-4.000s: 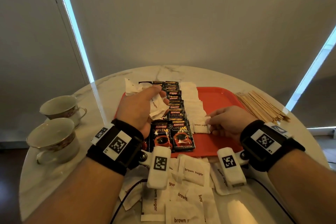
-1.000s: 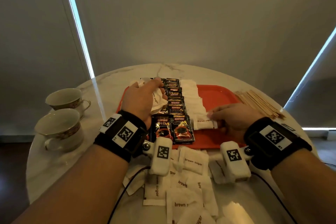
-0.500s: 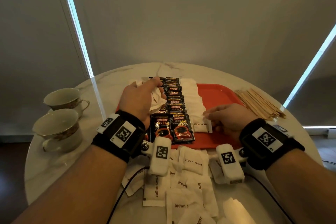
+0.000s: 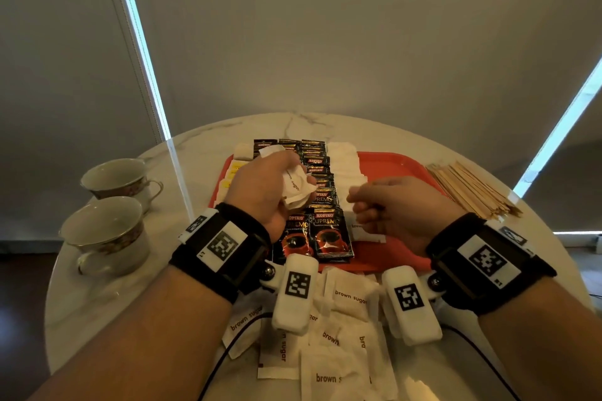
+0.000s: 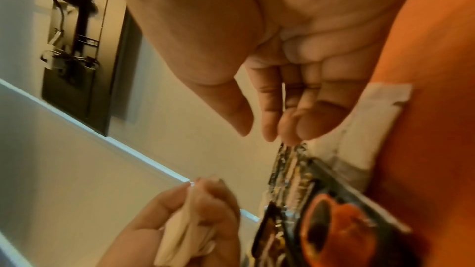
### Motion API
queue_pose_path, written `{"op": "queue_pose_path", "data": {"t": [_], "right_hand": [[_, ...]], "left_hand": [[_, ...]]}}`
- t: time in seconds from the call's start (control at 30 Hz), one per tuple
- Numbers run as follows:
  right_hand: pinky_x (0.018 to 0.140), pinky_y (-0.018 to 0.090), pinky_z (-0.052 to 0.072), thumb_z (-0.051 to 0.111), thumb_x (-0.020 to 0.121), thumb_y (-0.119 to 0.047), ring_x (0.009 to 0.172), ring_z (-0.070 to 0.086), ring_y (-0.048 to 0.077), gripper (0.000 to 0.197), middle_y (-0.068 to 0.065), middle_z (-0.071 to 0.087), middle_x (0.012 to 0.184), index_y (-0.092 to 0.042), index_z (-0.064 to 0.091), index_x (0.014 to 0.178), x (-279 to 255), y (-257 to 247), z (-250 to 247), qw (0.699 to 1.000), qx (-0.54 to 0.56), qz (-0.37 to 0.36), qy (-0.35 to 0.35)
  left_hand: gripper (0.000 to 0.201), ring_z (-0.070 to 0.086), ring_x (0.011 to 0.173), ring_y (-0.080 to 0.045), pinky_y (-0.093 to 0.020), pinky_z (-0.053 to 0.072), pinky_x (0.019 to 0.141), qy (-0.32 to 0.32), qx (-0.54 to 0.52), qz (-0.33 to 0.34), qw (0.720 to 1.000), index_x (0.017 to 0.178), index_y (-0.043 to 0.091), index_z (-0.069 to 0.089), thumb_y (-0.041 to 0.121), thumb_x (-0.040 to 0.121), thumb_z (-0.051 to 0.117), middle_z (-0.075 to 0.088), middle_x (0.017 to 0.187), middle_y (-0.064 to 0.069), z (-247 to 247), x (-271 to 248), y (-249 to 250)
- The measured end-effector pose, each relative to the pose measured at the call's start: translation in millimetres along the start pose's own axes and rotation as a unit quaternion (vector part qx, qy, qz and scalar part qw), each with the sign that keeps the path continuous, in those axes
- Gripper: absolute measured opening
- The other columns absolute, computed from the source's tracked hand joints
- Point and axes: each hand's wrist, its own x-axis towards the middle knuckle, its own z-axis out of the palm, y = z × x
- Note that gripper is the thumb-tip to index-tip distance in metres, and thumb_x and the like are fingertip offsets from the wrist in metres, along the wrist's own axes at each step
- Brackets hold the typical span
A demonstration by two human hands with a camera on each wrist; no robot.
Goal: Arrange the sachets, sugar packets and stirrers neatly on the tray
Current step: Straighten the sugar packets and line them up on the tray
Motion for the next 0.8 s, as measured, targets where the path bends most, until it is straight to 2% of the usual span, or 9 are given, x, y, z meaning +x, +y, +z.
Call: {"op": "queue_pose_path", "data": {"t": [0.1, 0.17, 0.27, 0.37, 0.5, 0.6, 0.67, 0.73, 0.8], "right_hand": [[0.064, 0.031, 0.049, 0.074, 0.09, -0.036, 0.064, 0.059, 0.015, 0.031, 0.004, 0.063, 0.074, -0.006, 0.075, 0.098, -2.7, -19.6, 15.7, 0.997, -0.041, -0.03, -0.064], [0.064, 0.03, 0.049, 0.075, 0.089, -0.04, 0.062, 0.06, 0.012, 0.032, 0.0, 0.066, 0.073, -0.009, 0.075, 0.096, -0.7, -27.1, 27.5, 0.993, -0.07, -0.04, -0.082], [0.06, 0.028, 0.05, 0.075, 0.091, -0.031, 0.059, 0.059, 0.008, 0.029, 0.0, 0.07, 0.078, -0.004, 0.074, 0.1, 6.0, -30.7, 38.0, 0.994, -0.047, -0.071, -0.066], [0.058, 0.027, 0.051, 0.073, 0.091, -0.024, 0.06, 0.058, 0.01, 0.021, 0.004, 0.068, 0.081, -0.005, 0.069, 0.098, 10.8, -28.8, 40.6, 0.992, 0.039, -0.089, -0.083], [0.061, 0.028, 0.056, 0.067, 0.095, -0.023, 0.065, 0.063, 0.015, 0.019, 0.008, 0.067, 0.084, -0.006, 0.066, 0.102, 13.5, -23.7, 39.8, 0.977, 0.174, -0.053, -0.109], [0.06, 0.027, 0.059, 0.063, 0.097, -0.02, 0.072, 0.07, 0.019, 0.014, 0.01, 0.074, 0.089, -0.008, 0.067, 0.104, 15.2, -20.2, 36.5, 0.972, 0.21, -0.044, -0.1], [0.06, 0.027, 0.061, 0.061, 0.098, -0.014, 0.072, 0.073, 0.02, 0.011, 0.013, 0.077, 0.091, -0.005, 0.064, 0.104, 16.9, -17.9, 35.7, 0.969, 0.231, -0.056, -0.073], [0.058, 0.027, 0.061, 0.06, 0.097, -0.007, 0.069, 0.073, 0.021, 0.003, 0.014, 0.077, 0.089, -0.005, 0.06, 0.095, 19.0, -15.1, 34.6, 0.965, 0.245, -0.073, -0.055], [0.056, 0.027, 0.059, 0.061, 0.095, -0.001, 0.068, 0.073, 0.023, 0.017, 0.015, 0.075, 0.088, -0.01, 0.054, 0.082, 21.0, -11.8, 33.8, 0.967, 0.23, -0.1, -0.048]], "left_hand": [[0.018, 0.07, 0.07, -0.02, -0.035, 0.058, 0.057, -0.007, -0.01, 0.01, 1.0, 0.1, 0.012, 0.062, -0.004, 0.097, 0.055, 0.069, 0.079, -0.007, 4.3, 0.2, -5.2], [0.022, 0.067, 0.078, -0.021, -0.036, 0.058, 0.06, -0.026, -0.027, 0.034, 0.999, 0.098, 0.013, 0.062, -0.007, 0.098, 0.053, 0.066, 0.084, -0.006, 5.8, -0.1, -7.3], [0.024, 0.067, 0.084, -0.025, -0.04, 0.059, 0.07, -0.045, -0.067, 0.069, 0.994, 0.095, 0.013, 0.061, -0.008, 0.099, 0.051, 0.065, 0.083, -0.005, 3.4, 0.1, -4.2], [0.021, 0.071, 0.082, -0.023, -0.039, 0.06, 0.07, -0.041, -0.082, 0.081, 0.993, 0.097, 0.014, 0.063, -0.004, 0.1, 0.054, 0.068, 0.085, -0.005, -0.2, 2.2, 0.0], [0.019, 0.074, 0.086, -0.032, -0.042, 0.059, 0.069, -0.018, -0.029, 0.092, 0.995, 0.094, 0.016, 0.064, -0.002, 0.098, 0.06, 0.072, 0.092, -0.012, -3.0, 6.8, -3.2], [0.022, 0.077, 0.084, -0.027, -0.04, 0.06, 0.07, -0.011, 0.014, 0.101, 0.995, 0.091, 0.017, 0.066, -0.004, 0.094, 0.065, 0.076, 0.085, -0.006, -3.8, 7.8, -5.1], [0.022, 0.077, 0.082, -0.024, -0.036, 0.058, 0.065, -0.002, 0.019, 0.098, 0.995, 0.09, 0.017, 0.066, -0.005, 0.093, 0.067, 0.076, 0.081, -0.004, -5.0, 9.1, -4.5], [0.019, 0.075, 0.077, -0.021, -0.03, 0.055, 0.056, 0.008, 0.031, 0.1, 0.994, 0.089, 0.016, 0.065, -0.002, 0.094, 0.067, 0.074, 0.079, -0.004, -4.8, 7.8, -2.3], [0.009, 0.073, 0.068, -0.019, -0.025, 0.053, 0.05, -0.016, 0.018, 0.083, 0.996, 0.091, 0.012, 0.064, 0.005, 0.095, 0.068, 0.074, 0.076, -0.006, -2.4, 1.6, 1.1]]}}
